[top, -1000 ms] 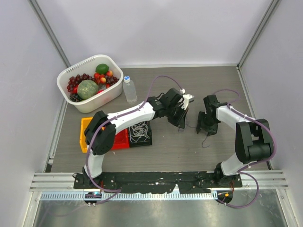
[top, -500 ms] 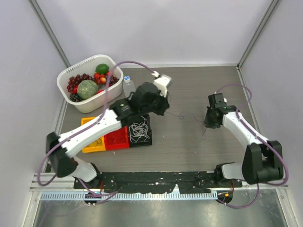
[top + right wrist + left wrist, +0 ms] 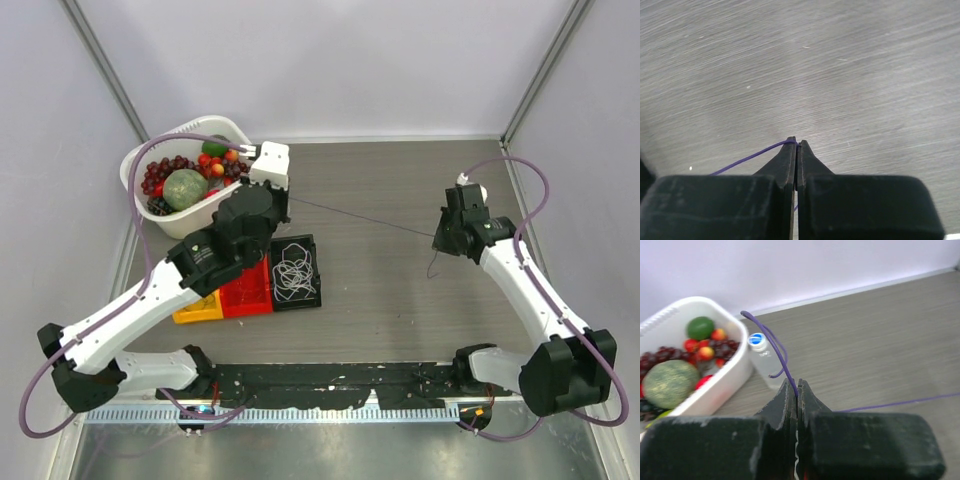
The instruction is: Untangle the cables
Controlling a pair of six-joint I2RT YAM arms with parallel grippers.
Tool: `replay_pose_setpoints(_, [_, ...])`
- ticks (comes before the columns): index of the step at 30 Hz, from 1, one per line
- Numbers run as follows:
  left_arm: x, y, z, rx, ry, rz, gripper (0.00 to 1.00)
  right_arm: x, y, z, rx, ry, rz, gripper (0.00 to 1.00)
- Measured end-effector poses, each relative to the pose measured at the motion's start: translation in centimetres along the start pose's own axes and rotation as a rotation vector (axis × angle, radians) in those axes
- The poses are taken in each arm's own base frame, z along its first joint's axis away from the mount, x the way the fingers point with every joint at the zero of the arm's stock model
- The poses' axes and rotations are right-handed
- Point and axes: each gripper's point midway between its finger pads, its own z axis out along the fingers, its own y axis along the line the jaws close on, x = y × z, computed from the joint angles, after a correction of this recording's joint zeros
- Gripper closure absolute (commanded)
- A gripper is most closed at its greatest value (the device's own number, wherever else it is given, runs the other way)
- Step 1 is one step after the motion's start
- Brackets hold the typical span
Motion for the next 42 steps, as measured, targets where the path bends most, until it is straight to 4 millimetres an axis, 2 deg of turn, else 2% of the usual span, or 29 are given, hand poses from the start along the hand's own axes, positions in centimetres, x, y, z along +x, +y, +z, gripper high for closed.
replay_pose_setpoints(2, [-0.1, 1.6, -0.3, -0.061, -0.007, 0.039, 1.0, 0.1, 1.6, -0.8, -0.06, -0.009, -0.055, 0.99])
replay_pose_setpoints(4, [-0.8, 3.4, -1.1, -0.113, -0.026, 0.049, 1.0, 0.7, 4.3, -1.8, -0.162, -0.009, -0.135, 0.99])
replay_pose_setpoints(7, [-2.3, 6.1, -2.9, -0.172, -0.065, 0.004, 1.0, 2.6, 9.7, -4.1, -0.364, 0.02, -0.271, 0.99])
replay_pose_setpoints(10, [-1.9, 7.7, -4.3, -0.214, -0.052, -0.06, 1.0, 4.6, 16.1, -7.4, -0.596, 0.045, -0.399, 0.99])
replay_pose_setpoints(14, [1.4, 9.3, -5.3, -0.312, 0.047, -0.117, 1.0, 6.9, 23.9, -11.2, -0.855, 0.09, -0.517, 0.99])
replay_pose_setpoints(17, [4.6, 10.1, -5.3, -0.365, 0.158, -0.101, 1.0, 8.1, 28.8, -12.5, -0.969, 0.13, -0.576, 0.99])
replay_pose_setpoints(19, [6.7, 9.8, -4.9, -0.343, 0.239, -0.098, 1.0, 8.5, 31.1, -12.9, -1.014, 0.145, -0.598, 0.99])
replay_pose_setpoints(21, [8.8, 8.4, -4.7, -0.242, 0.307, -0.121, 0.98, 9.1, 32.9, -13.4, -1.064, 0.167, -0.617, 0.99])
replay_pose_setpoints(22, [9.4, 7.7, -4.8, -0.197, 0.325, -0.131, 0.96, 9.3, 33.1, -13.5, -1.078, 0.175, -0.621, 0.99])
replay_pose_setpoints(24, [10.6, 5.0, -5.3, -0.03, 0.346, -0.184, 0.93, 9.6, 33.1, -13.9, -1.102, 0.19, -0.637, 0.99])
replay_pose_setpoints(26, [11.0, 3.3, -6.1, 0.086, 0.344, -0.22, 0.9, 9.7, 32.6, -14.3, -1.126, 0.191, -0.656, 0.99])
replay_pose_setpoints(30, [9.8, -0.6, -7.2, 0.338, 0.314, -0.267, 0.83, 10.3, 29.5, -15.4, -1.171, 0.229, -0.671, 0.99])
replay_pose_setpoints(32, [9.3, -2.6, -7.4, 0.453, 0.312, -0.27, 0.82, 10.5, 27.4, -16.6, -1.199, 0.253, -0.671, 0.99])
replay_pose_setpoints(34, [9.0, -4.6, -7.6, 0.567, 0.317, -0.262, 0.81, 10.2, 26.1, -17.8, -1.223, 0.252, -0.676, 0.99])
replay_pose_setpoints(38, [9.6, -8.1, -7.5, 0.758, 0.364, -0.252, 0.82, 10.3, 24.6, -20.3, -1.277, 0.255, -0.705, 0.99])
replay_pose_setpoints(42, [9.5, -10.3, -8.0, 0.907, 0.382, -0.266, 0.82, 10.9, 23.9, -20.8, -1.286, 0.282, -0.72, 0.99])
